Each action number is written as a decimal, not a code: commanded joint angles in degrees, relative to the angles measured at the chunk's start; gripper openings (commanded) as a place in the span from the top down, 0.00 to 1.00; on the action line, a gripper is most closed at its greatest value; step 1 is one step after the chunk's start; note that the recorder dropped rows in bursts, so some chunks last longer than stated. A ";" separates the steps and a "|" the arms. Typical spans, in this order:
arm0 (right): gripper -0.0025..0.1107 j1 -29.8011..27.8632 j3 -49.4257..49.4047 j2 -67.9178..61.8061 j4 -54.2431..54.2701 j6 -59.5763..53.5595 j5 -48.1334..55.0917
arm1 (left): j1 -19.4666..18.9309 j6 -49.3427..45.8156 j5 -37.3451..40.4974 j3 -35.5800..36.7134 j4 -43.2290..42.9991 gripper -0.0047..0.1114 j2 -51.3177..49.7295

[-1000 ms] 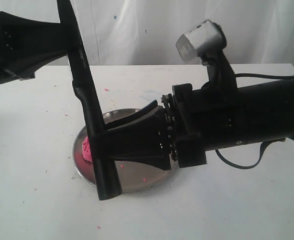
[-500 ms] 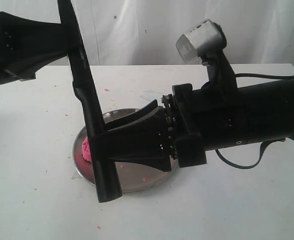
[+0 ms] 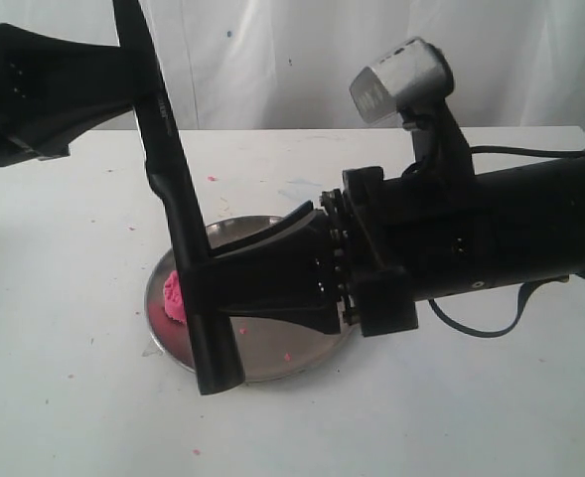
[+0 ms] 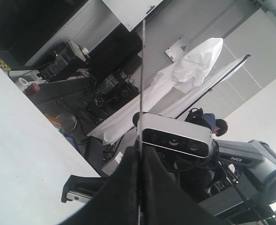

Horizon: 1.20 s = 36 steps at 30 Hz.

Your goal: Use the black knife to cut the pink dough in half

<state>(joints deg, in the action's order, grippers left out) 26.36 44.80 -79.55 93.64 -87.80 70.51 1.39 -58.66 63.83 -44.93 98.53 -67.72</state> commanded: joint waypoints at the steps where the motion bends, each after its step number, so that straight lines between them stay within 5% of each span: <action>1: 0.82 -0.16 -0.16 -0.02 0.38 -0.47 -0.55 | 0.06 0.75 2.34 -0.33 1.42 0.96 0.26; 6: 0.98 -0.16 -0.16 -0.02 0.38 -0.47 -0.55 | 0.06 0.75 2.34 -0.33 1.42 0.96 0.26; 23: 0.98 -0.16 -0.16 0.08 2.09 -0.47 -0.55 | 0.06 0.78 2.60 -0.33 1.42 0.96 0.26; 31: 0.98 -0.16 -0.16 0.08 5.64 -0.47 -0.55 | 0.06 0.55 3.37 -0.33 1.42 0.63 0.26; 36: 0.98 -0.16 -0.16 0.08 5.87 -0.47 -0.55 | 0.06 0.42 3.60 -0.33 1.42 0.57 0.26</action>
<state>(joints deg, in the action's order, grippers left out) 26.36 44.80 -79.59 97.84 -87.53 69.26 1.39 -58.46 64.22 -45.17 98.53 -67.72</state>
